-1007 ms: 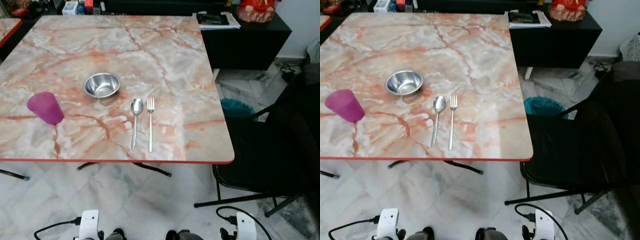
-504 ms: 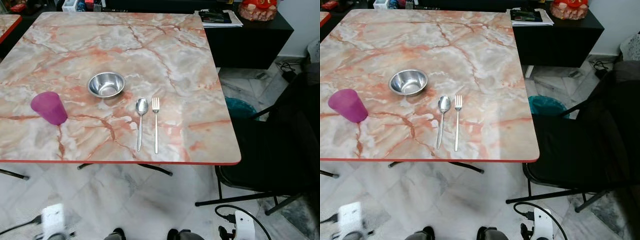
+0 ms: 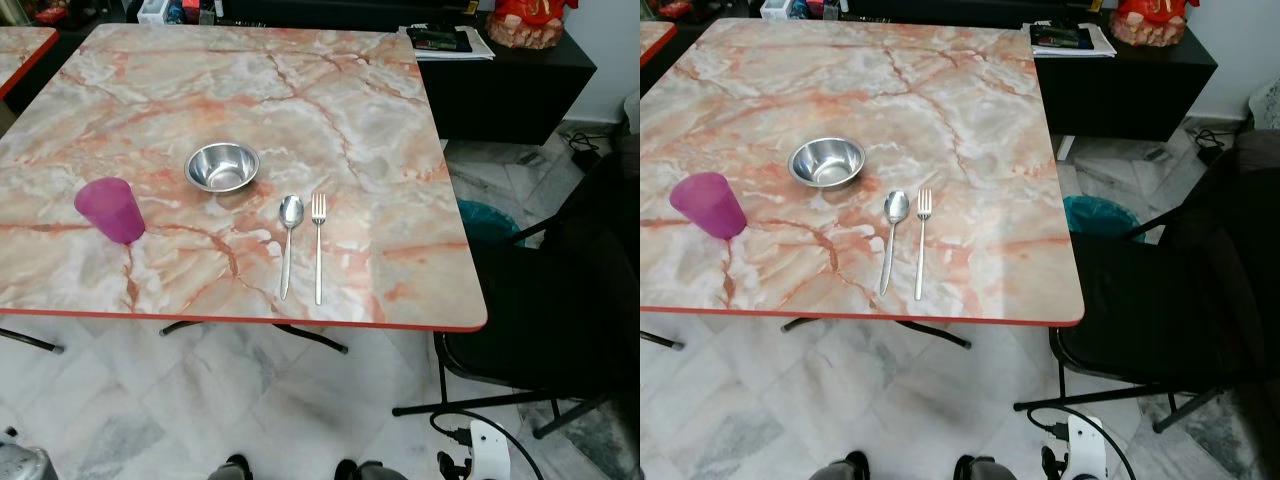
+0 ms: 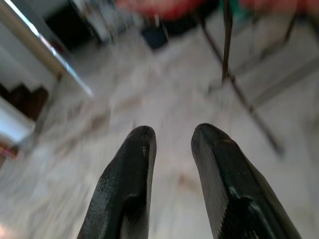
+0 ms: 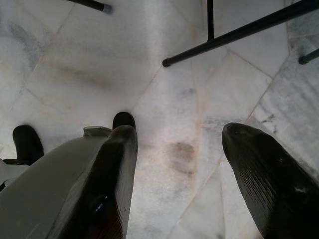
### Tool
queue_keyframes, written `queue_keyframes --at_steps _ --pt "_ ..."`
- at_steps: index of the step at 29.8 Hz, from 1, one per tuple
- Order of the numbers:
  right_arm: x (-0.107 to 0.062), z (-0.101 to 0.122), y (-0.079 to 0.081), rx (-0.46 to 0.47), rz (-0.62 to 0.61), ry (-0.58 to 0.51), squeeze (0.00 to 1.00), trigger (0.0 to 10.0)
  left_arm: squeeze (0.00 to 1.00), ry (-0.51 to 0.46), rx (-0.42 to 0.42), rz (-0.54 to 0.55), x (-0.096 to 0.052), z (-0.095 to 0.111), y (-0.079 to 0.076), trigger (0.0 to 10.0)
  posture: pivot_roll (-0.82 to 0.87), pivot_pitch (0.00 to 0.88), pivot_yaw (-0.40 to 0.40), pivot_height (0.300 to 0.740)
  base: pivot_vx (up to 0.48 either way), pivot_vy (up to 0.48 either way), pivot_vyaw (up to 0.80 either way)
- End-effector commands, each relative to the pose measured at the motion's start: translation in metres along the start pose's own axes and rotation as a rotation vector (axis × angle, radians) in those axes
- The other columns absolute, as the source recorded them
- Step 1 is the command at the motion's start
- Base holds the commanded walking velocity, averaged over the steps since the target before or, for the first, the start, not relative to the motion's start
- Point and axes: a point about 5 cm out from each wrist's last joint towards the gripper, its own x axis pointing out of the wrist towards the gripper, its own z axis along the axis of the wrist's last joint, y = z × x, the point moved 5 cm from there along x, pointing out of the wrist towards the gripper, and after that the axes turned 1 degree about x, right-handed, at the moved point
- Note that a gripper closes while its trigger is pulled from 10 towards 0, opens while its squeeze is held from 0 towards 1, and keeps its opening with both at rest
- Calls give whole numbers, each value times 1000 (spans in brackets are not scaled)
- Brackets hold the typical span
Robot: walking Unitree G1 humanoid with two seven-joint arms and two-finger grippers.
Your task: Setting the table
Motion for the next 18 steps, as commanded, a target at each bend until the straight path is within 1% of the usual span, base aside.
queue_keyframes --at_steps 1,2,3,4,6,7,9,10,11,12,13,14,15,16,17,18 --pt "-2 -9 -4 8 -12 28 0 10000 0 -131 -42 35 14 44 3 10000 -18 195 -61 740 0 0 0" --pt "-2 -9 -4 9 -14 27 0 10000 0 -231 -91 19 18 81 -2 10000 -18 195 -61 740 0 0 0" --pt "-2 -9 -4 10 -14 27 0 10000 0 -258 -105 12 18 91 -4 10000 -16 194 -60 740 0 0 0" --pt "-2 -9 -4 10 -14 27 0 10000 0 -258 -105 12 18 91 -4 10000 -16 194 -60 740 0 0 0" --pt "-2 -9 -4 10 -14 27 0 10000 0 -325 -142 -27 17 116 -13 10000 -18 193 -60 740 0 0 0" --pt "-2 -9 -4 11 -16 25 0 10000 0 -439 -202 -124 8 157 -32 10000 -18 190 -59 740 0 0 0" --pt "-2 -8 -4 13 -17 24 0 10000 0 -527 -262 -240 -7 192 -53 10000 -18 190 -59 740 0 0 0" --pt "-2 -8 -4 13 -17 23 0 10000 0 -539 -267 -259 -10 197 -56 10000 -18 190 -59 740 0 0 0" --pt "-2 -8 -4 13 -18 23 0 10000 0 -558 -283 -308 -16 205 -65 10000 -19 189 -59 740 0 0 0" --pt "-2 -8 -4 14 -19 22 0 10000 0 -568 -332 -459 -34 222 -90 10000 -19 189 -59 740 0 0 0" --pt "-2 -8 -4 14 -19 22 0 10000 0 -568 -332 -459 -34 222 -90 10000 -19 189 -59 740 0 0 0" --pt "-2 -8 -5 14 -20 21 0 10000 0 -566 -365 -593 -49 232 -110 10000 -19 189 -59 740 0 0 0" --pt "-2 -8 -4 16 -20 20 0 10000 0 -558 -379 -666 -59 237 -121 10000 -25 187 -56 740 0 0 0" --pt "-2 -8 -4 17 -21 20 0 10000 0 -554 -387 -711 -66 240 -127 10000 -25 187 -56 740 0 0 0" --pt "-2 -8 -4 19 -22 19 0 10000 0 -540 -407 -790 -79 245 -140 10000 -25 187 -56 740 0 0 0" --pt "-2 -8 -4 20 -22 19 0 10000 0 -530 -419 -846 -89 249 -148 10000 -25 187 -56 740 0 0 0"
